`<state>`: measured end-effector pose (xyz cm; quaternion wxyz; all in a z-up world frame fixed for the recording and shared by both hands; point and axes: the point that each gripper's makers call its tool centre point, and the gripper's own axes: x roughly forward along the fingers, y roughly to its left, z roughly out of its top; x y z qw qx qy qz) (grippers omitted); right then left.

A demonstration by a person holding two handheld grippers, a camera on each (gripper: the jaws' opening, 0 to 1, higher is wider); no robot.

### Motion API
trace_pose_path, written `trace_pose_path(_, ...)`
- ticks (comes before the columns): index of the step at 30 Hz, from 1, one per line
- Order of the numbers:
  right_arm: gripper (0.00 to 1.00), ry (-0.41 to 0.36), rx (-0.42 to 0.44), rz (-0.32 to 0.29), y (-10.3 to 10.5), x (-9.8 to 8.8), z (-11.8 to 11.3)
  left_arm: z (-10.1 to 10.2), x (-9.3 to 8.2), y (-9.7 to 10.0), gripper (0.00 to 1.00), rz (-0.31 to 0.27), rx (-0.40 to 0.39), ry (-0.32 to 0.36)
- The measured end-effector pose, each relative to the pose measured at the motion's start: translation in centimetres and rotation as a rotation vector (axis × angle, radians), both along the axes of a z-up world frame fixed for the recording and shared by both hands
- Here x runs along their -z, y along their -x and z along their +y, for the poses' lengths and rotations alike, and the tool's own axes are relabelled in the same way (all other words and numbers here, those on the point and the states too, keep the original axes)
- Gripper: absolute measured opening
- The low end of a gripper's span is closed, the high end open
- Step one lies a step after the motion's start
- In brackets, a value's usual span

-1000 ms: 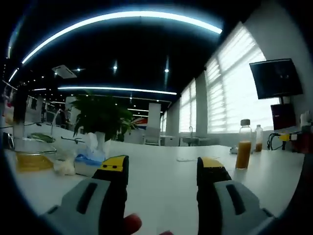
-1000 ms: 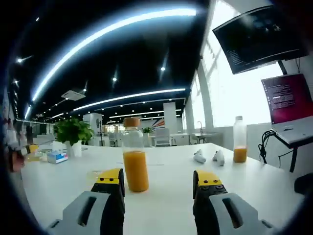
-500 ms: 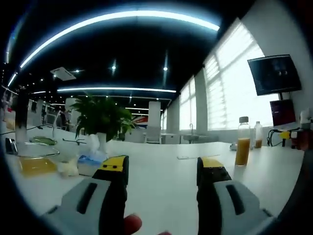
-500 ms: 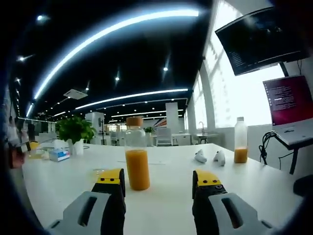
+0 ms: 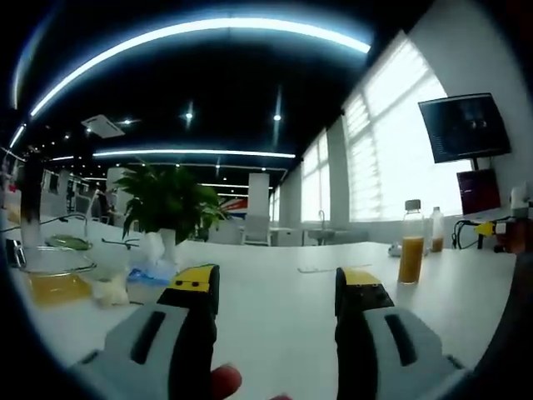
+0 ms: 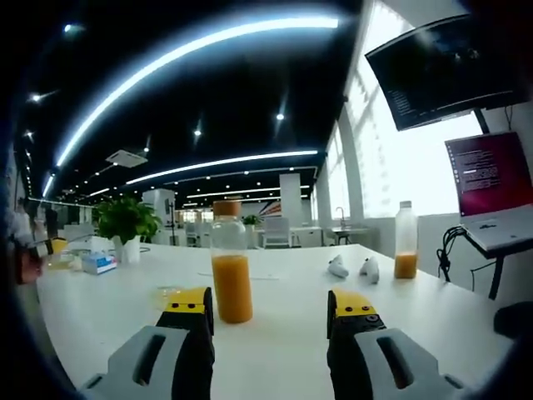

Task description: Open the Petri dish lid, place the lid on the table, pour the liquid culture medium into the Petri dish, pick up the Petri dish lid from the table, and close the Petri dish

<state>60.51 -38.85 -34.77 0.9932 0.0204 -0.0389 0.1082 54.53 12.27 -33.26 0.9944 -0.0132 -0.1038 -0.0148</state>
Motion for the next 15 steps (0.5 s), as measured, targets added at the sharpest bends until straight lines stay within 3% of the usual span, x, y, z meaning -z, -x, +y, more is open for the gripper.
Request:
trace_pose_path(9, 0.5, 0.002, -0.024, 0.001, 0.1, 0.0, 0.4, -1.0, -0.1, 0.4, 0.48, 0.016, 0.063, -0.038)
trace_pose_path(15, 0.5, 0.03, -0.122, 0.038, -0.2, 0.2, 2.2, -1.5, -0.6, 0.1, 0.48, 0.019, 0.132, -0.075)
